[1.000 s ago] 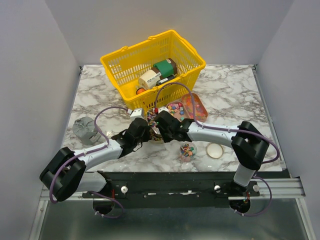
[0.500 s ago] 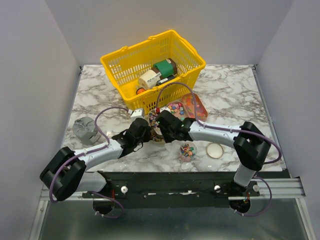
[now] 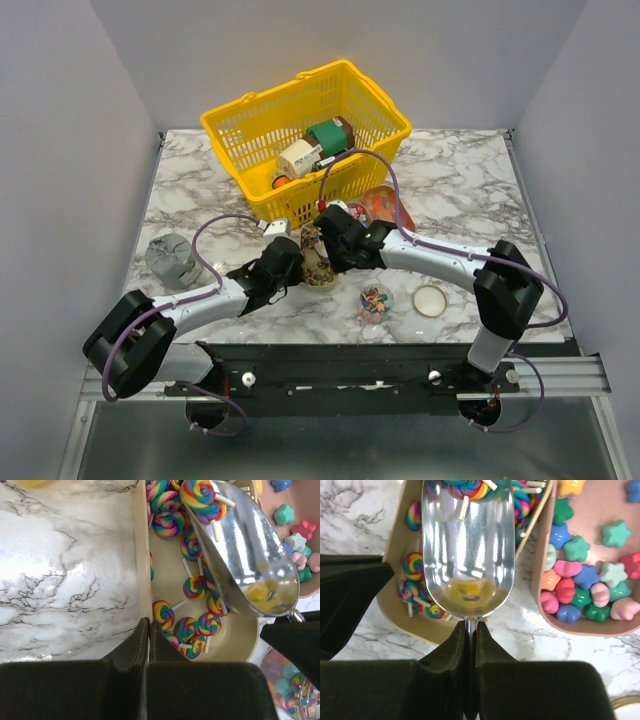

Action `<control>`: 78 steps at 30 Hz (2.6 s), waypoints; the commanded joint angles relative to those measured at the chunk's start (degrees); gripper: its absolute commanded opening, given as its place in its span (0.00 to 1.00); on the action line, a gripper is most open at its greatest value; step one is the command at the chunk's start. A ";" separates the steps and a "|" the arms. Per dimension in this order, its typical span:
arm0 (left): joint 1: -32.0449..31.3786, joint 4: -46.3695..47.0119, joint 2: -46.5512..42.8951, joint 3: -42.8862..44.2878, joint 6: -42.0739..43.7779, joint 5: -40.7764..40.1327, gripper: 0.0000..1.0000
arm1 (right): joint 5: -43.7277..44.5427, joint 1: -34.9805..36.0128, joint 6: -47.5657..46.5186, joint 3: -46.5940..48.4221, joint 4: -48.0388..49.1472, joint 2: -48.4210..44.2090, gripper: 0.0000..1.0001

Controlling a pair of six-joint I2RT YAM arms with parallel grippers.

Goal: Pack the candies
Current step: Scoop the fake candies from the storage box, then place the fake candies in the packing bottle.

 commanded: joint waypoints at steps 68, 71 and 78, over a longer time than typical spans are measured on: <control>-0.72 -8.41 -9.33 3.84 6.22 -8.86 0.99 | -8.87 -0.21 2.48 -14.02 -35.53 -44.91 0.01; -0.63 -8.50 -9.33 3.84 6.22 -9.30 0.99 | -10.90 -0.21 1.60 -13.32 -37.46 -43.58 0.01; -0.63 -8.15 -9.33 3.05 5.60 -10.00 0.99 | -15.63 -0.21 -0.77 -12.61 -40.62 -41.92 0.01</control>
